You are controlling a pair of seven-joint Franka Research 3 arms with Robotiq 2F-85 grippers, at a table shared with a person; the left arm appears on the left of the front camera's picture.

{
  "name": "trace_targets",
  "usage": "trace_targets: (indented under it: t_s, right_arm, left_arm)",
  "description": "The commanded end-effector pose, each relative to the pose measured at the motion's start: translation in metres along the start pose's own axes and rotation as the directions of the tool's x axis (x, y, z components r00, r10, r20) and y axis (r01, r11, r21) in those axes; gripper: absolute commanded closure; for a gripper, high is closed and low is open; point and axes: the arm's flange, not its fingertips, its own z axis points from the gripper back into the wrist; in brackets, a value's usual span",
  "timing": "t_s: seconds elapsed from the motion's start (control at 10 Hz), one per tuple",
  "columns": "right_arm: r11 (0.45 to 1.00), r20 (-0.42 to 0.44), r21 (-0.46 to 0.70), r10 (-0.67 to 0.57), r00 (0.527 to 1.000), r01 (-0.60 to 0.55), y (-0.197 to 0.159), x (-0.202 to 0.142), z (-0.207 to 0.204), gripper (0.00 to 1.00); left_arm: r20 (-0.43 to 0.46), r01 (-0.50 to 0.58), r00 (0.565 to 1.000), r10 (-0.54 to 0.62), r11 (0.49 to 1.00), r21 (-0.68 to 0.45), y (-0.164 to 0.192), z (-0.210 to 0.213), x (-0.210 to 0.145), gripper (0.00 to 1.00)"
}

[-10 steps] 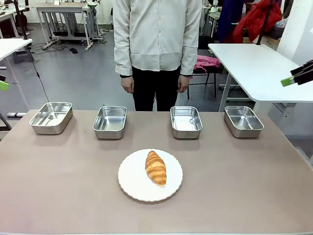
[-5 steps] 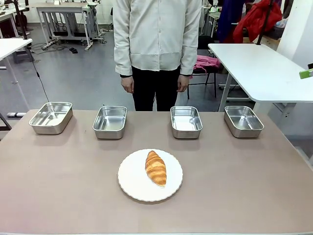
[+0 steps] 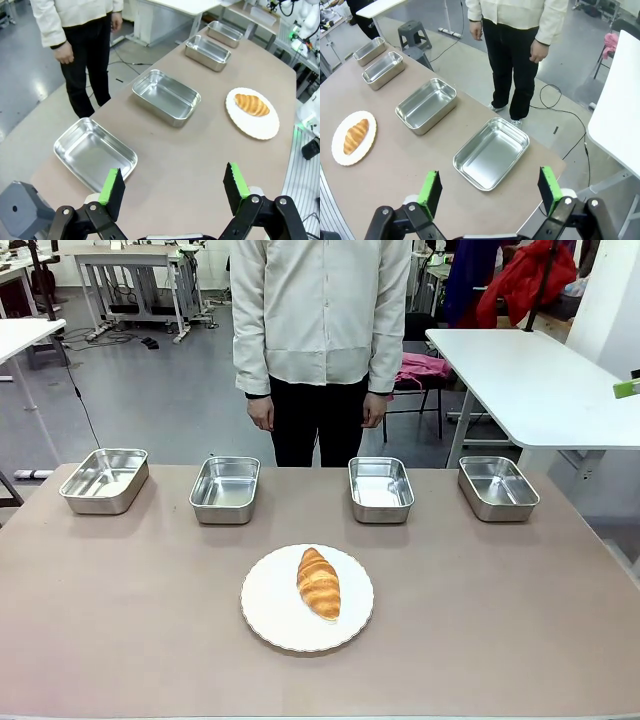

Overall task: Place the bread in the container.
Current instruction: Place the Butter Roll into the Airtight Container indicated by the human.

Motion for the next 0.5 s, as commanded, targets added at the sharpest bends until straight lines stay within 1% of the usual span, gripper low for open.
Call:
trace_targets:
  t_s: [0.0,0.4]
  right_arm:
    - [1.000,0.030,0.001,0.027,0.999,-0.027,-0.0051,0.0019,0.0034,0.00]
    - [1.000,0.031,-0.004,0.025,0.999,-0.025,-0.0039,0.0023,0.0065,0.00]
  left_arm:
    - [0.021,-0.066,0.998,0.067,0.998,-0.015,0.0001,0.0002,0.0067,0.00]
    - [0.048,-0.133,0.990,0.133,0.991,-0.017,-0.0035,0.0014,0.0081,0.00]
